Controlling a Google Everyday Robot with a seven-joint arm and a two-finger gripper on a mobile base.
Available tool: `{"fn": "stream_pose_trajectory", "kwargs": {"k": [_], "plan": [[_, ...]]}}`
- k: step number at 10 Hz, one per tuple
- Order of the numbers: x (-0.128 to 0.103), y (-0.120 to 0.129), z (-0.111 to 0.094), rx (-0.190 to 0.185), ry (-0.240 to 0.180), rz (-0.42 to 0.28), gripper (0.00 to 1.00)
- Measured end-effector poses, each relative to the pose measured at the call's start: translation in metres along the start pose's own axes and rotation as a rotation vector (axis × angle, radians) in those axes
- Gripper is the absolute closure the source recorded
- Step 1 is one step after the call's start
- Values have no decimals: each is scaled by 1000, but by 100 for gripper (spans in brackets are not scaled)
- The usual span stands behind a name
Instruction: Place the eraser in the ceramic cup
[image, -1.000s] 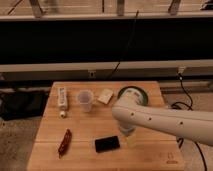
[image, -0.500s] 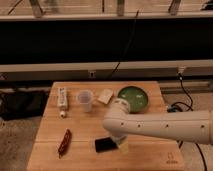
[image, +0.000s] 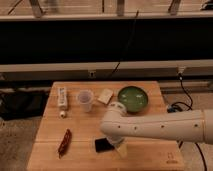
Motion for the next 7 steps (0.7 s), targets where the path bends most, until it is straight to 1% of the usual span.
{"fn": "stream_pose_trajectory", "kwargs": {"k": [1, 3, 5, 7], "plan": [[-5, -2, 5, 3, -5, -18, 20], [-7, -3, 7, -2, -2, -39, 20], [-7, -2, 13, -8, -1, -58, 20], [-8, -4, 18, -4, -2, -73, 20]]}}
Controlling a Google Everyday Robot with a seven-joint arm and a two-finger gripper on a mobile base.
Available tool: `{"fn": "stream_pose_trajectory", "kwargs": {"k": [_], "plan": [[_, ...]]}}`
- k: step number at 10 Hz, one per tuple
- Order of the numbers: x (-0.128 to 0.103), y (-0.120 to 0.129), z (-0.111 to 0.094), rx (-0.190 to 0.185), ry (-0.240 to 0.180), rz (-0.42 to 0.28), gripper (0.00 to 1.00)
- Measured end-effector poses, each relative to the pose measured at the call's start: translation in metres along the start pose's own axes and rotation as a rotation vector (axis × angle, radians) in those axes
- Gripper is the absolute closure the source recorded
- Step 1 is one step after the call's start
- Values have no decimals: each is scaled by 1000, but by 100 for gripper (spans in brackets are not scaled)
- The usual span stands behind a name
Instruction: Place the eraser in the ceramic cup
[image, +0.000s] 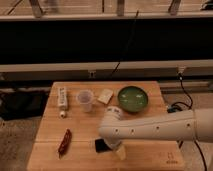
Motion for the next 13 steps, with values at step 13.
{"fn": "stream_pose_trajectory", "kwargs": {"k": [13], "plan": [[-1, -3, 9, 8, 7, -59, 20]]}}
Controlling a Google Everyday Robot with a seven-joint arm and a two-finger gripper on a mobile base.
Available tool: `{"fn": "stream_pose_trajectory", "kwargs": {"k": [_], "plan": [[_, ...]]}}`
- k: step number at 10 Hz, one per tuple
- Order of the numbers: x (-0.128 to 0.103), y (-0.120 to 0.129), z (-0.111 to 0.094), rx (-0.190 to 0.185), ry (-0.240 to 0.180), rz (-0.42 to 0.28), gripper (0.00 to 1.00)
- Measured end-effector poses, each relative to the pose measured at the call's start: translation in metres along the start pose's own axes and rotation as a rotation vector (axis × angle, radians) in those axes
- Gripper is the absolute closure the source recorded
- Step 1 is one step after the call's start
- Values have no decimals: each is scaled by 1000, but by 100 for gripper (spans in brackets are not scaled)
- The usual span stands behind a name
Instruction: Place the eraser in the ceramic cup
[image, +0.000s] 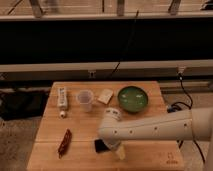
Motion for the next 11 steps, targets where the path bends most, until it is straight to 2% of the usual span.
{"fn": "stream_pose_trajectory", "kwargs": {"k": [11], "plan": [[-1, -5, 1, 16, 5, -56, 20]]}}
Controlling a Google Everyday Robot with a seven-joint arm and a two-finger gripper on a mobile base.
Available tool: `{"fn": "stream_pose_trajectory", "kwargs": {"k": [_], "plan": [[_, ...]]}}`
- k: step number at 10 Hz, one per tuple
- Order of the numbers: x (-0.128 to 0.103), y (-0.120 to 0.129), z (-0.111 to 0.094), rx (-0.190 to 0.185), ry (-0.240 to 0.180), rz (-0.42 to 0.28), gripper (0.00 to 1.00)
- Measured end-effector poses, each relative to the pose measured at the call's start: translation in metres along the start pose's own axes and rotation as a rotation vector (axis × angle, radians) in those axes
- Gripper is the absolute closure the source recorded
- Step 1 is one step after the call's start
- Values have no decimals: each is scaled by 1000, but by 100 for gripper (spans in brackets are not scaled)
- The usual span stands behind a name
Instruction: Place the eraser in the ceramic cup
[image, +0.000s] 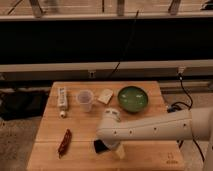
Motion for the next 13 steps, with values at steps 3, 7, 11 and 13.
{"fn": "stream_pose_trajectory", "kwargs": {"k": [3, 7, 11, 13], "plan": [[0, -1, 1, 4, 1, -16, 20], [-1, -3, 1, 9, 2, -39, 20], [-2, -5, 1, 16, 3, -63, 20], [-2, -6, 1, 18, 3, -75, 20]]}}
